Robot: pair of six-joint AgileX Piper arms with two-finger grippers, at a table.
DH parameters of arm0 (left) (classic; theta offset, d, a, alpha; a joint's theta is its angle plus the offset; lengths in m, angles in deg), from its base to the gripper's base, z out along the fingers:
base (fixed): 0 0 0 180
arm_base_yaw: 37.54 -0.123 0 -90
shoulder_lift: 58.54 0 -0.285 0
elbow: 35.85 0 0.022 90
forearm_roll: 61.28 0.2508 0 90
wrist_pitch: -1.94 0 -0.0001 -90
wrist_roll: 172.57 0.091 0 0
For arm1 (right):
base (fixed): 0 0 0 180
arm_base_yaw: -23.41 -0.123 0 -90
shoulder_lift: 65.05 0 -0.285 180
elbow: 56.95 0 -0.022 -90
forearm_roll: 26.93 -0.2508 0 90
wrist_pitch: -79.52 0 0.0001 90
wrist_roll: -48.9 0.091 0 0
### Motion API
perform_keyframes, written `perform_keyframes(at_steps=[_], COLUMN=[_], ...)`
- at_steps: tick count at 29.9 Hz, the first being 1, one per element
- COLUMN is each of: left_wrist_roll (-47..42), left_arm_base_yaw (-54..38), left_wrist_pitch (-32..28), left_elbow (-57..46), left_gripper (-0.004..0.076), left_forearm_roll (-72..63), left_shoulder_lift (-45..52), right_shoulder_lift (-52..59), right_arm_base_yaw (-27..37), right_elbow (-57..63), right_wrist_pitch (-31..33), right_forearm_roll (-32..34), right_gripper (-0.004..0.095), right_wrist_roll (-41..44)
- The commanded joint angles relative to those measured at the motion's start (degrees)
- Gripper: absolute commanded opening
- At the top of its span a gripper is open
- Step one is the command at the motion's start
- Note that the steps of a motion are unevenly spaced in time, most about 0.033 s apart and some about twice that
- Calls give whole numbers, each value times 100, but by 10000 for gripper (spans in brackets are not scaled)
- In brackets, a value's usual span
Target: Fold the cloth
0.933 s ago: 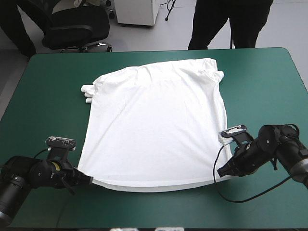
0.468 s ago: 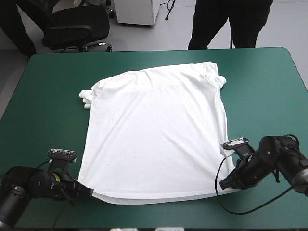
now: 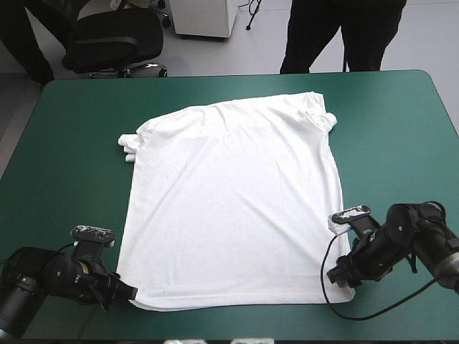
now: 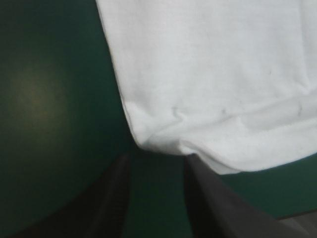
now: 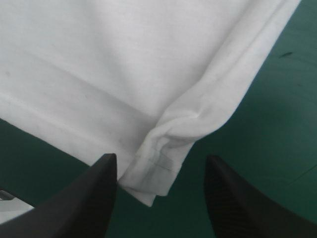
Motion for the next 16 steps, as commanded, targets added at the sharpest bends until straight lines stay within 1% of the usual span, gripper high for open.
perform_keyframes(at_steps=[1,3,5,7,9,12,13,16], left_wrist_roll=[-6,-105,-216,-305,-437,-757,-814,-879], left_arm_base_yaw=[2,2,2,2,2,2,2,2], left_wrist_pitch=[215,445,693,780,663,335,267,72], left_elbow=[333,601,1074,1671,2146,2901,3102,3558], left_gripper=[476,509,509,509,509,509,509,509], left_forearm_roll=[-91,-91,-106,-143,-143,-129,-117,-43], left_shoulder_lift=[19,19,19,19,19,-145,-279,-779], right_shoulder_lift=[121,124,124,124,124,110,83,-47], right_arm_base_yaw=[-1,-1,-1,-1,-1,-1,-1,-1], right_elbow=[-290,-529,-812,-1189,-1549,-2085,-2256,-2748], right_wrist_pitch=[195,260,306,322,244,-67,-211,-372], right_forearm_roll=[-49,-11,88,258,424,774,933,1149], right_gripper=[575,575,575,575,575,575,575,575], right_wrist_roll=[-10,-10,44,276,472,912,1086,1305])
